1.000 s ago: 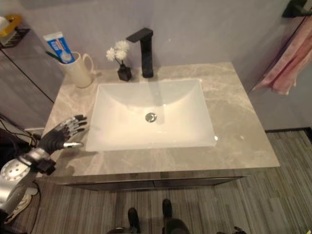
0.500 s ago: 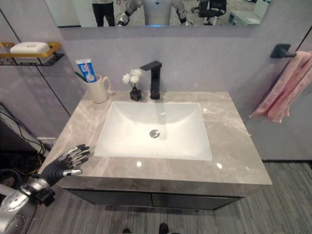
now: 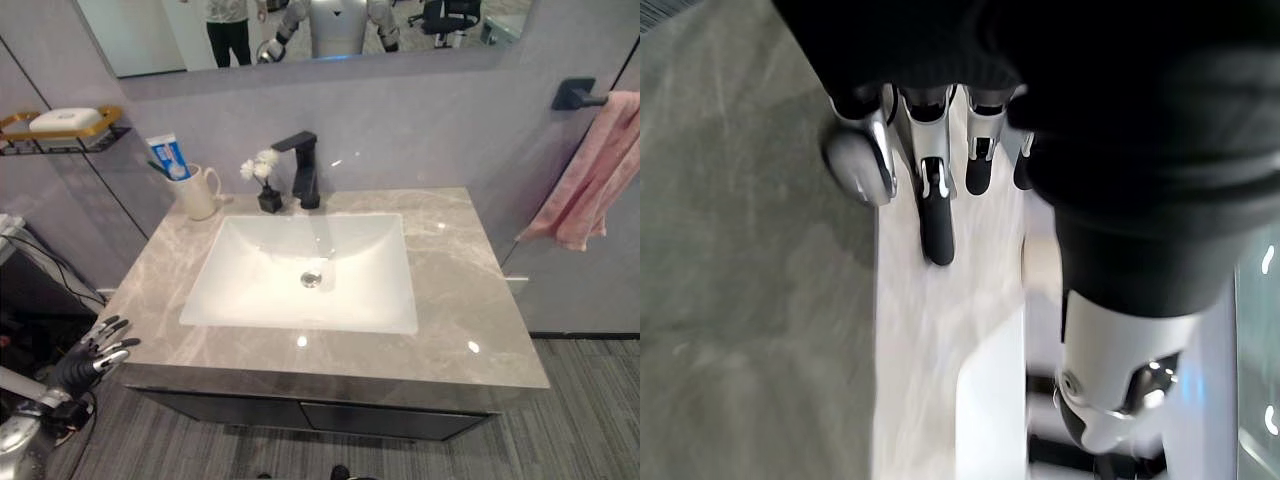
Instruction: Put brush and paste in cup on sink, flatten towel.
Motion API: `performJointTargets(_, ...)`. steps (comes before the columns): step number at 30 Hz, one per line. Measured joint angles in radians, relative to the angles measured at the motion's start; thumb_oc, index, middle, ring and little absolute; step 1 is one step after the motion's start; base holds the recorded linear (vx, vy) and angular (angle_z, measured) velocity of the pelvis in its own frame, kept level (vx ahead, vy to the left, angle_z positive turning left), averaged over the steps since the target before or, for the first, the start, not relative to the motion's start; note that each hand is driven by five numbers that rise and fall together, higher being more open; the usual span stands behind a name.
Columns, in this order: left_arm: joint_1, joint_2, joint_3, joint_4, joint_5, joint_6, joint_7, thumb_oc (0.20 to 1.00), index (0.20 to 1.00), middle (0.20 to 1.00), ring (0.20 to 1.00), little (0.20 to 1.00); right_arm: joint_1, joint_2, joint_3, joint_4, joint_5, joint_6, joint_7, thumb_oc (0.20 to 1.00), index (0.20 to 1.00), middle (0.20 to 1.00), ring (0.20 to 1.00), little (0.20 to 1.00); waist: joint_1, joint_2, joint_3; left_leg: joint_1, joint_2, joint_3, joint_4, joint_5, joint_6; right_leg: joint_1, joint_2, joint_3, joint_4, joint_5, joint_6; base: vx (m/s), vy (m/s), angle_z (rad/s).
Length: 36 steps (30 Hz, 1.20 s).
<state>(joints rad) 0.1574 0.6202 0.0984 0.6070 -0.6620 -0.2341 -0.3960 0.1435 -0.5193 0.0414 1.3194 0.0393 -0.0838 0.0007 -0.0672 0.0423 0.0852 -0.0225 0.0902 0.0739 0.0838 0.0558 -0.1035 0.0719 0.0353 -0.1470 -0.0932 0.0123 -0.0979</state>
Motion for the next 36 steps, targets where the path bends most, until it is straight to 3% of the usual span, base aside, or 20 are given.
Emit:
performJointTargets(4,-0.005,-0.039,0.063,0.052,0.028,-0.008,0.002,1.000,1.000,1.000,1.000,1.000,-0.016,-0.016,-0.009,0.017,0.000,0.002,0.000,1.000,1.000,1.000,1.000,1.000,0.005,-0.012,0.003,-0.008,-0.069,-0.002,-0.033,0.000,0.006,-0.001,-0.033,0.017,0.000,0.000,0.003,0.03,0.094,-0.14)
performJointTargets(8,0.053,-0.090,0.199,0.076,-0.054,0.014,0.003,1.000,1.000,1.000,1.000,1.000,0.004,0.023,-0.061,0.033,0.003,0.004,0.000,1.000,1.000,1.000,1.000,1.000,0.003,-0.015,0.008,0.027,-0.065,-0.005,-0.097,0.000,0.006,0.028,-0.022,0.016,0.000,-0.012,0.013,0.04,0.054,-0.08)
performJointTargets(11,0.061,-0.095,0.228,0.125,-0.100,0.008,0.017,1.000,1.000,1.000,1.000,1.000,0.026,0.039,-0.059,0.033,0.002,0.008,0.002,1.000,1.000,1.000,1.000,1.000,0.009,-0.006,0.010,0.024,-0.068,-0.037,-0.107,0.004,0.011,0.034,-0.013,0.010,0.000,-0.025,0.023,0.06,0.069,0.04)
performJointTargets(14,0.102,-0.165,0.274,0.207,-0.138,0.066,0.067,1.000,1.000,1.000,1.000,1.000,0.031,0.070,-0.070,0.032,0.004,0.012,0.005,1.000,1.000,1.000,1.000,1.000,0.010,0.023,0.002,0.031,-0.063,-0.060,-0.132,0.002,0.055,0.035,0.015,0.013,0.007,-0.037,0.041,0.06,0.054,0.06)
performJointTargets(16,0.123,-0.215,0.317,0.159,-0.222,0.059,0.084,1.000,1.000,1.000,1.000,1.000,0.034,0.110,-0.078,0.034,0.006,0.012,0.007,1.000,1.000,1.000,1.000,1.000,0.029,-0.004,0.009,0.041,-0.070,-0.064,-0.144,0.004,0.059,0.034,0.008,0.011,0.007,-0.037,0.050,0.04,0.042,0.13)
performJointTargets(20,0.142,-0.204,0.318,0.079,-0.285,0.020,0.122,1.000,1.000,1.000,1.000,1.000,0.028,0.133,-0.077,0.034,0.009,0.009,0.010,1.000,1.000,1.000,1.000,1.000,0.075,-0.023,0.006,0.054,-0.092,-0.074,-0.158,-0.002,0.068,0.041,-0.015,0.004,0.005,-0.054,0.076,0.03,0.027,0.08)
performJointTargets(25,0.152,-0.178,0.340,0.147,-0.280,-0.018,0.150,1.000,1.000,1.000,1.000,1.000,0.028,0.124,-0.078,0.034,0.012,0.001,0.009,1.000,1.000,1.000,1.000,1.000,0.073,0.008,-0.009,0.065,-0.100,-0.080,-0.182,-0.007,0.070,0.053,-0.020,0.005,0.009,-0.059,0.086,0.01,0.004,0.01)
performJointTargets(26,0.151,-0.175,0.327,0.181,-0.264,-0.018,0.155,1.000,1.000,1.000,1.000,1.000,0.028,0.123,-0.078,0.036,0.013,0.001,0.009,1.000,1.000,1.000,1.000,1.000,0.071,0.014,-0.009,0.065,-0.100,-0.080,-0.182,-0.007,0.070,0.051,-0.021,0.006,0.009,-0.059,0.086,0.04,0.026,-0.03)
performJointTargets(28,0.152,-0.157,0.202,0.420,-0.090,0.001,0.173,1.000,1.000,1.000,1.000,1.000,0.011,0.099,-0.079,0.048,0.047,0.002,0.007,1.000,1.000,1.000,1.000,1.000,0.053,0.035,-0.014,0.069,-0.099,-0.070,-0.179,-0.005,0.074,0.040,-0.021,0.017,0.003,-0.060,0.086,0.03,0.020,-0.13)
performJointTargets(30,0.158,-0.185,0.153,0.510,-0.027,0.047,0.176,1.000,1.000,1.000,1.000,1.000,0.005,0.084,-0.079,0.049,0.049,0.001,0.002,1.000,1.000,1.000,1.000,1.000,0.040,0.045,-0.019,0.068,-0.099,-0.064,-0.177,-0.005,0.074,0.039,-0.022,0.023,0.002,-0.060,0.086,0.03,0.016,-0.12)
performJointTargets(33,0.118,-0.266,0.106,0.737,0.127,0.085,0.195,1.000,1.000,1.000,1.000,1.000,-0.026,0.079,-0.078,0.069,0.049,0.001,-0.006,1.000,1.000,1.000,1.000,1.000,0.025,0.040,-0.019,0.066,-0.087,-0.053,-0.176,-0.007,0.074,0.031,-0.013,0.036,0.002,-0.062,0.080,0.04,0.012,-0.11)
performJointTargets(36,0.092,-0.303,0.098,0.805,0.266,0.110,0.238,1.000,1.000,1.000,1.000,1.000,-0.034,0.082,-0.075,0.070,0.048,0.001,-0.013,1.000,1.000,1.000,1.000,1.000,0.020,0.024,-0.021,0.070,-0.077,-0.033,-0.176,-0.015,0.069,0.026,-0.004,0.057,0.002,-0.061,0.069,0.04,0.002,-0.19)
